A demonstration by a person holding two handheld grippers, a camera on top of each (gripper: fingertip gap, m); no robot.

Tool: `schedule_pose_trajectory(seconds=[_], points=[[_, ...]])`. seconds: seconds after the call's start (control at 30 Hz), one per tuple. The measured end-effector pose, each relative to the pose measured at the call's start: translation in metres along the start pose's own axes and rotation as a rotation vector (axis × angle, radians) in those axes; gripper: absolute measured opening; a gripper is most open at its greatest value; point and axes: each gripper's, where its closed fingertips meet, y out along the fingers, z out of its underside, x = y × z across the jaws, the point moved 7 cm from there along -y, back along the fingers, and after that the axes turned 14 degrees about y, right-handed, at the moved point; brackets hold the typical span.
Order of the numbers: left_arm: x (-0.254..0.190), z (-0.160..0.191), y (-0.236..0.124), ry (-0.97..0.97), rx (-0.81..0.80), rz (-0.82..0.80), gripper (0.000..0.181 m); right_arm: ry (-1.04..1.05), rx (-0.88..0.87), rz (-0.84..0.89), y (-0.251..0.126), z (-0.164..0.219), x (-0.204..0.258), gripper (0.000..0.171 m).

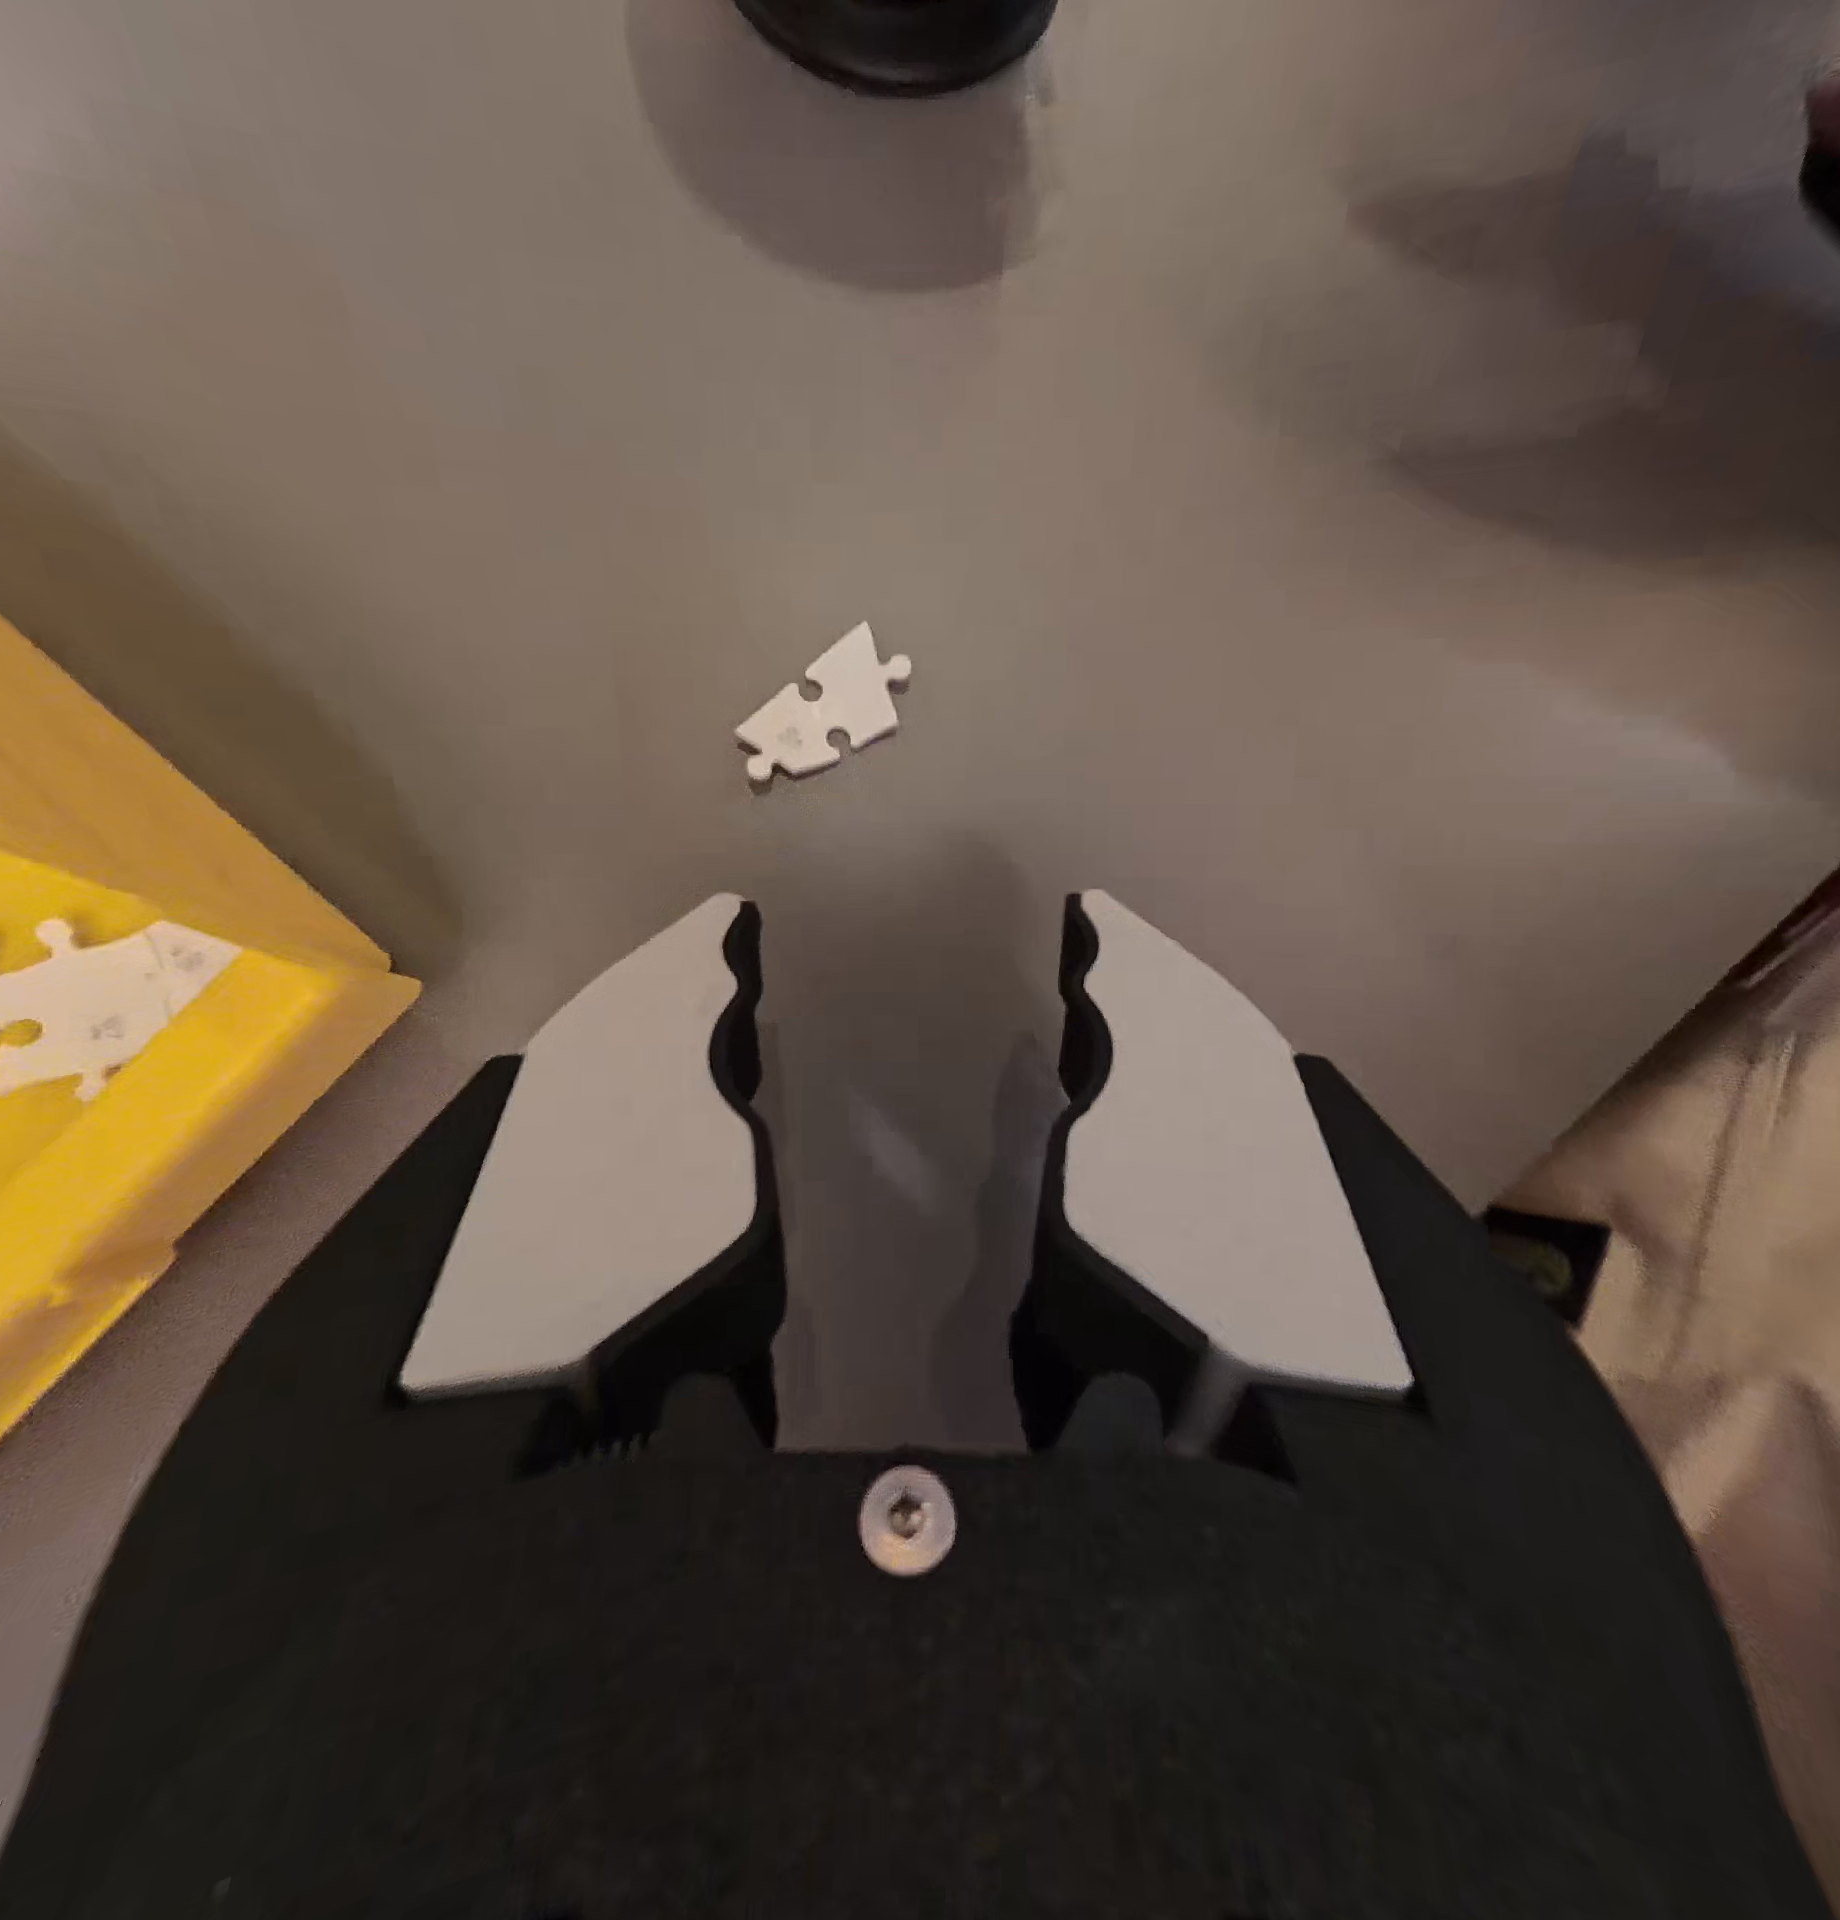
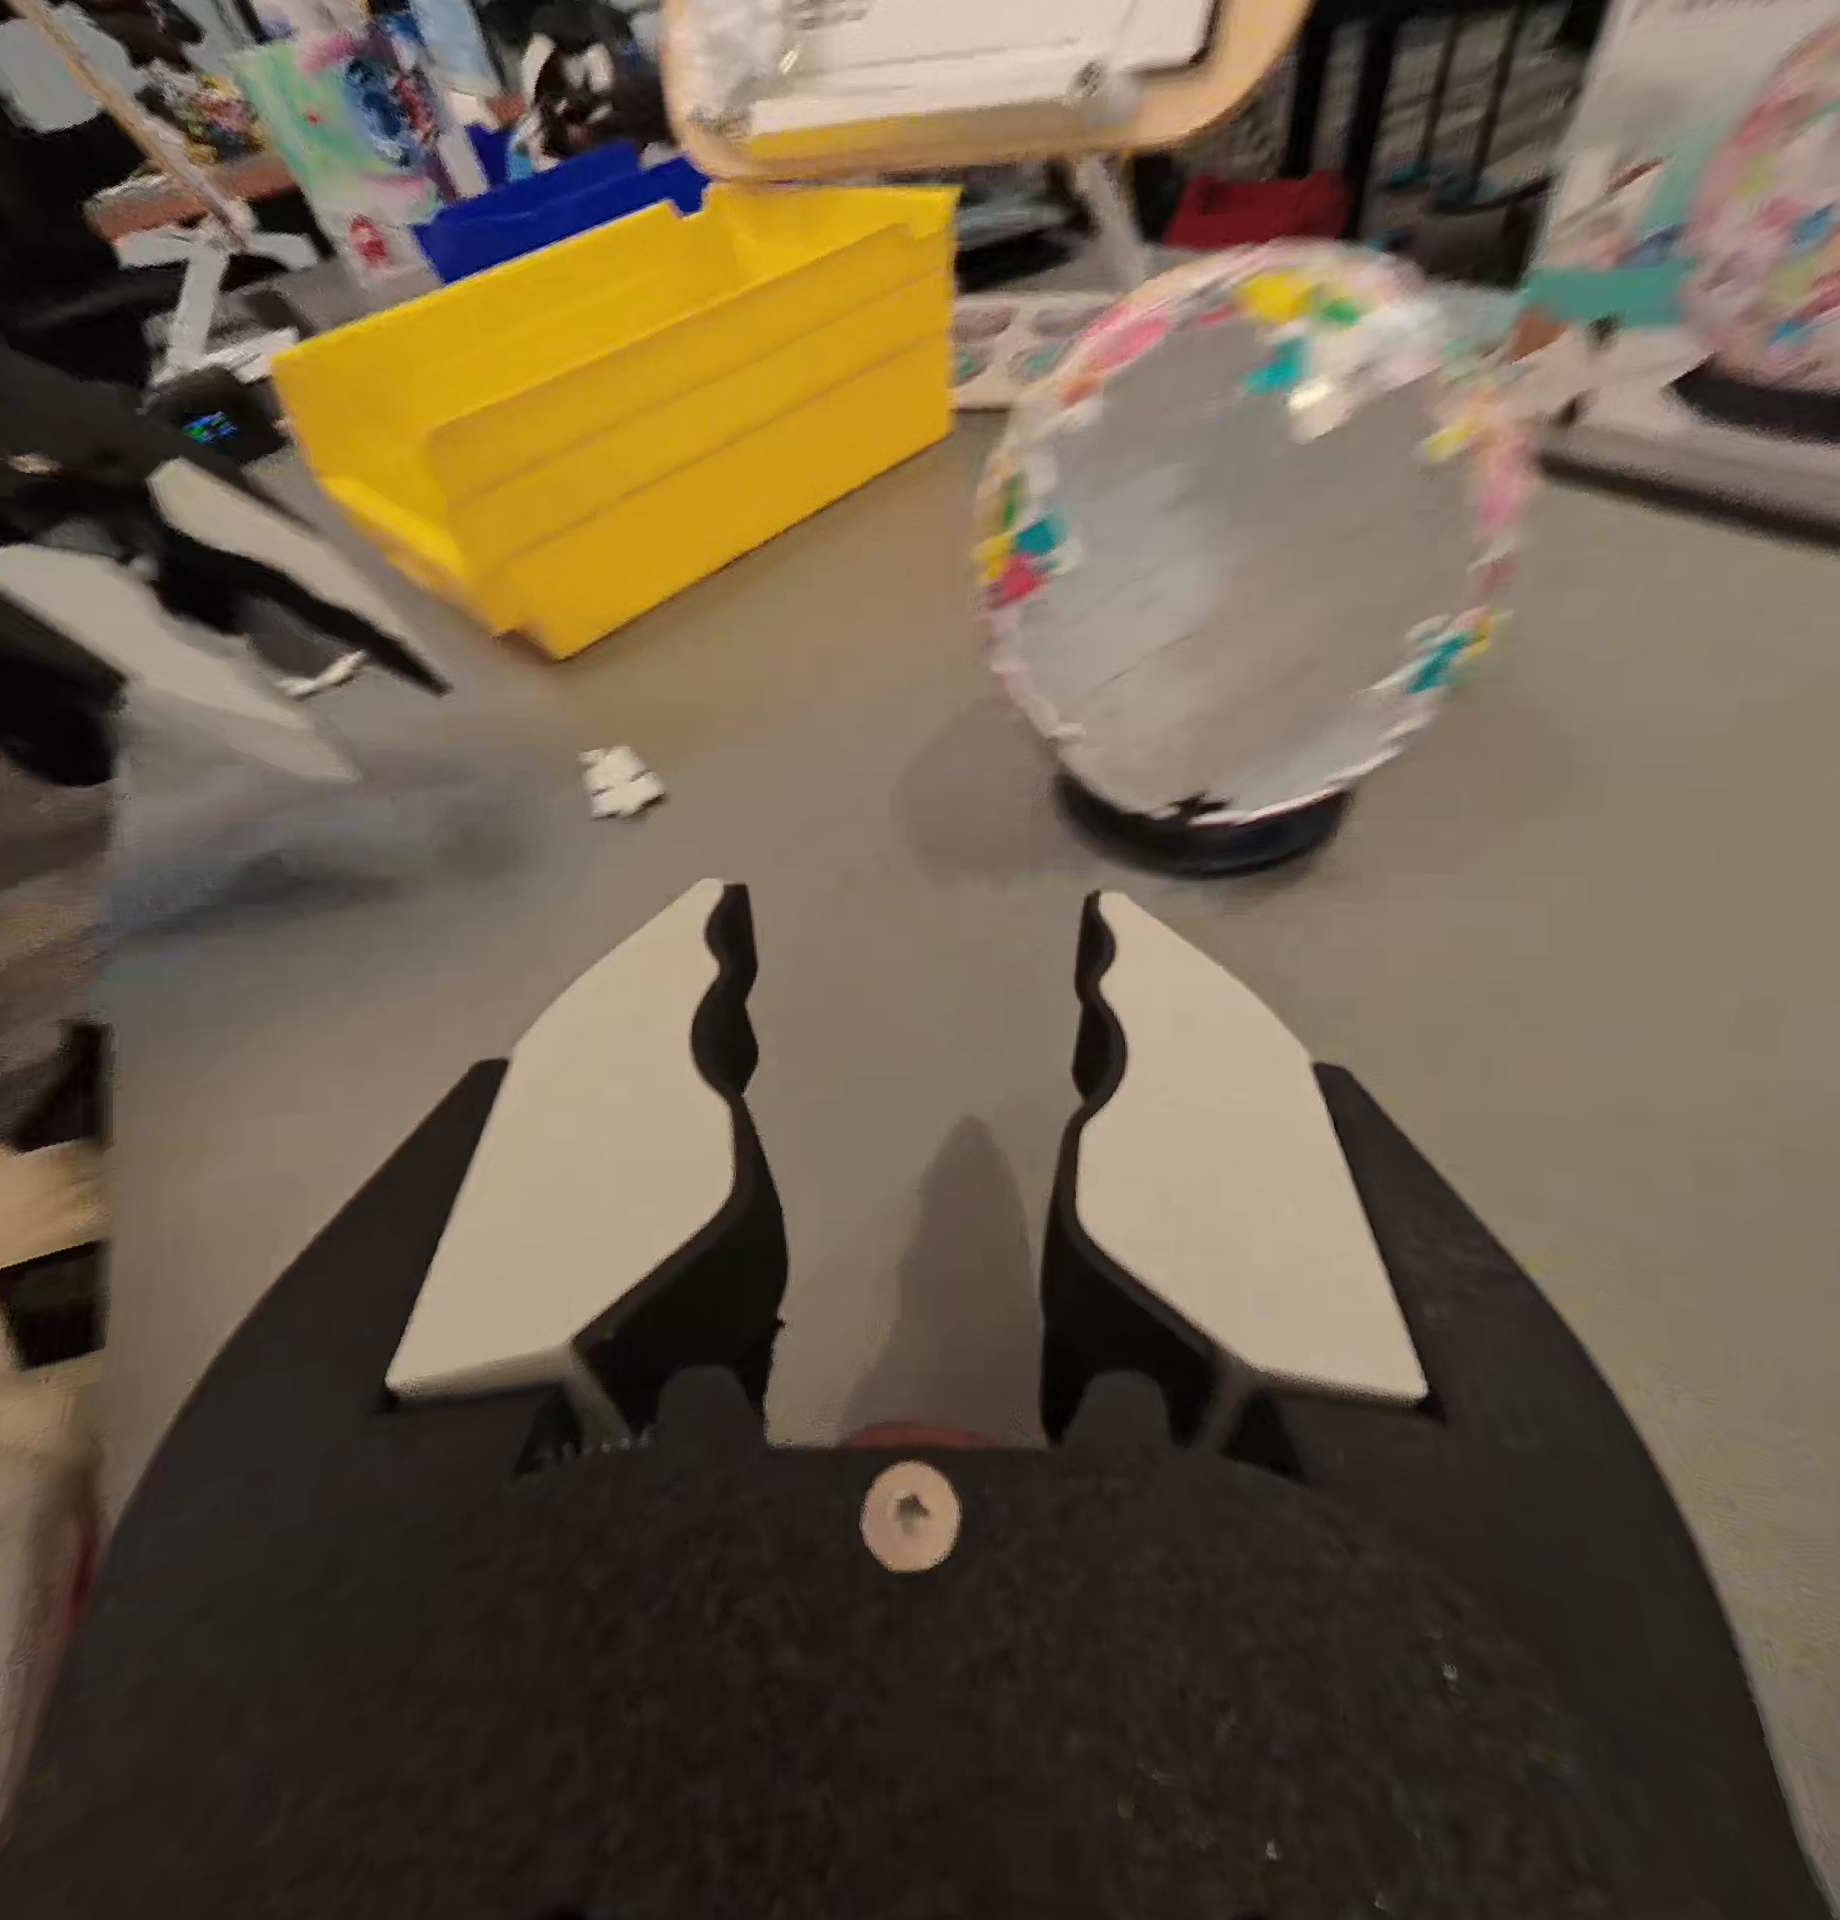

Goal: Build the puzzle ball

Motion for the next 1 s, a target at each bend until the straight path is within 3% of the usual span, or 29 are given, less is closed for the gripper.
schedule_pose_trajectory(seconds=[0.1, 0.17, 0.23, 0.33, 0.53, 0.83, 1.0], points=[[0.014, 0.001, 0.013, 0.037, -0.022, -0.055, 0.051, -0.049, 0.064, -0.028, 0.009, 0.015, 0.039, 0.055], [0.022, 0.0, 0.025, 0.069, -0.002, -0.012, 0.051, -0.136, 0.137, -0.093, 0.024, 0.026, 0.06, 0.035], [0.025, -0.002, 0.028, 0.09, -0.005, 0.011, 0.048, -0.22, 0.233, -0.134, 0.047, 0.034, 0.075, 0.03], [0.021, -0.001, 0.018, 0.091, -0.068, 0.035, 0.035, -0.349, 0.345, -0.095, 0.091, 0.037, 0.076, 0.025], [0.029, 0.003, 0.023, 0.086, -0.088, -0.007, 0.034, -0.339, 0.526, -0.173, 0.147, 0.03, 0.081, 0.017], [0.035, 0.008, 0.029, 0.03, -0.137, 0.042, 0.034, -0.392, 0.54, -0.135, 0.163, 0.036, 0.087, 0.017], [0.033, 0.012, 0.037, 0.016, -0.107, 0.067, 0.035, -0.418, 0.527, -0.098, 0.163, 0.038, 0.089, 0.006]])
